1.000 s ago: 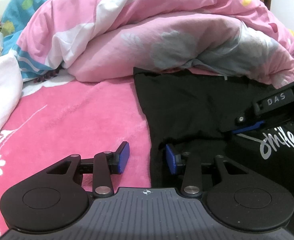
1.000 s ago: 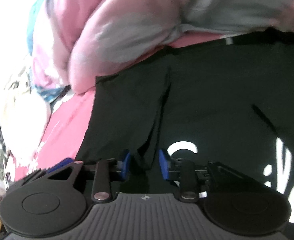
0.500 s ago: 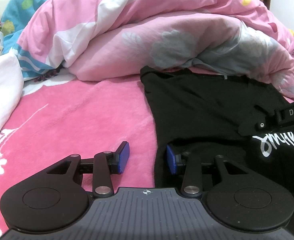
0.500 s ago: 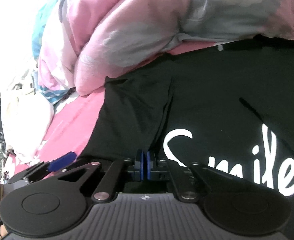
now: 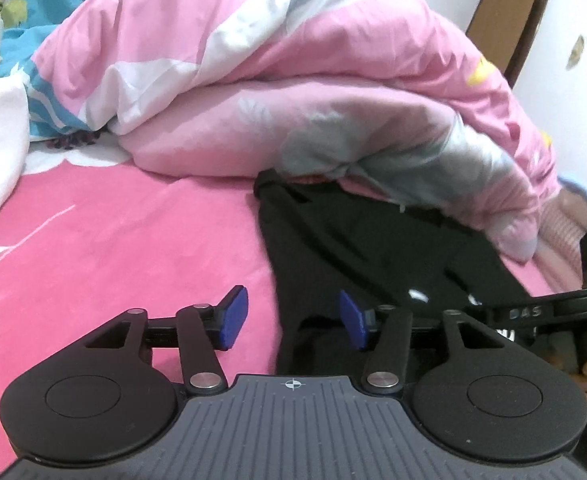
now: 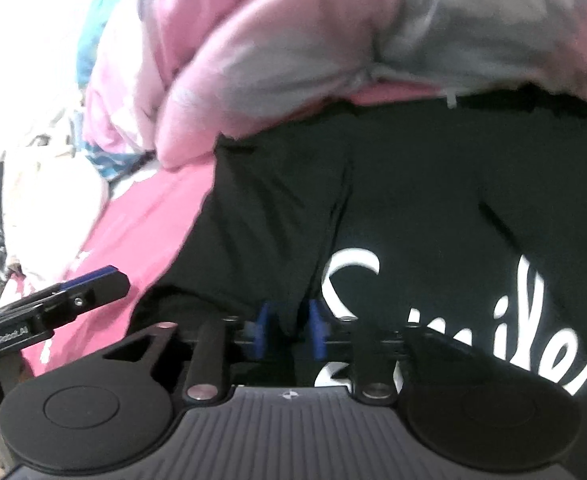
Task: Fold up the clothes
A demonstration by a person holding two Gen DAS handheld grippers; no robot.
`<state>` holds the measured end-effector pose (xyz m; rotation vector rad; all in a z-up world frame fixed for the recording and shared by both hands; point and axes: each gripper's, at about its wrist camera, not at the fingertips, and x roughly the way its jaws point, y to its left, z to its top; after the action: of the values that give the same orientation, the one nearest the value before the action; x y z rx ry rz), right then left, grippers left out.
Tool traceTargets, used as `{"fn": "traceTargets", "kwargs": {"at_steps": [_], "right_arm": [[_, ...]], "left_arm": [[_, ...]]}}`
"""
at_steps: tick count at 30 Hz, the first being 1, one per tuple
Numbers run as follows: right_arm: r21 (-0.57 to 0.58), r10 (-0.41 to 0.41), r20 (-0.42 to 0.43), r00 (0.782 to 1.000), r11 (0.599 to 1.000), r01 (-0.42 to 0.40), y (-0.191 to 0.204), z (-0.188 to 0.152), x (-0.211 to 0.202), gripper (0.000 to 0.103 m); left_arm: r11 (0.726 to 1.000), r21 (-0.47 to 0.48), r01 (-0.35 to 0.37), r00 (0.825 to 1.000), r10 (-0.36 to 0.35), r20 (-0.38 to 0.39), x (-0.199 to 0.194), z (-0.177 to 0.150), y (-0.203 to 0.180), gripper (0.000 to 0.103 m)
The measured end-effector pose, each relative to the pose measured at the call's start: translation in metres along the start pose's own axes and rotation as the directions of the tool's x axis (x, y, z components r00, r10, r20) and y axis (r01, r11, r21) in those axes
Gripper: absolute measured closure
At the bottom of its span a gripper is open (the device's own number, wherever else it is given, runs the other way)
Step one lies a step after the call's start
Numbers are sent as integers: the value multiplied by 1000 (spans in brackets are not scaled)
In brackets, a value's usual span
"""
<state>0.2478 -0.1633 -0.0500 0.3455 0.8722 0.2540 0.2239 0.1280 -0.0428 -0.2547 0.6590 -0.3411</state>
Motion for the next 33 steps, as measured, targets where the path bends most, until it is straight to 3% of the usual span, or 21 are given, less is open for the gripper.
{"fn": "traceTargets", "kwargs": {"at_steps": [7,15,18,19,27,33], "right_arm": [[28,-41,63,997,999,39,-20,51,20,67],[114,-33,14,999,993,32,-46,90,81,71],[90,-53,34,998,995,50,-43,89,86,89],[80,-59,44,997,995,55,-41,88,86,103],[82,-136,174,975,989,123,-38,73,60,103],[120,-219,153,964,972,202,-50,64,66,103]], "left_arm": [[995,10,-100,993,100,-69,37,-5,-3,51],[988,83,-127,988,134,-82,37,-9,-9,51],[987,97,-132,987,140,-82,38,-10,-11,51],[986,100,-133,986,142,-82,38,-10,-11,51],[985,106,-135,986,144,-82,37,-11,-11,51],[985,106,-135,986,144,-82,37,-11,-11,51]]}}
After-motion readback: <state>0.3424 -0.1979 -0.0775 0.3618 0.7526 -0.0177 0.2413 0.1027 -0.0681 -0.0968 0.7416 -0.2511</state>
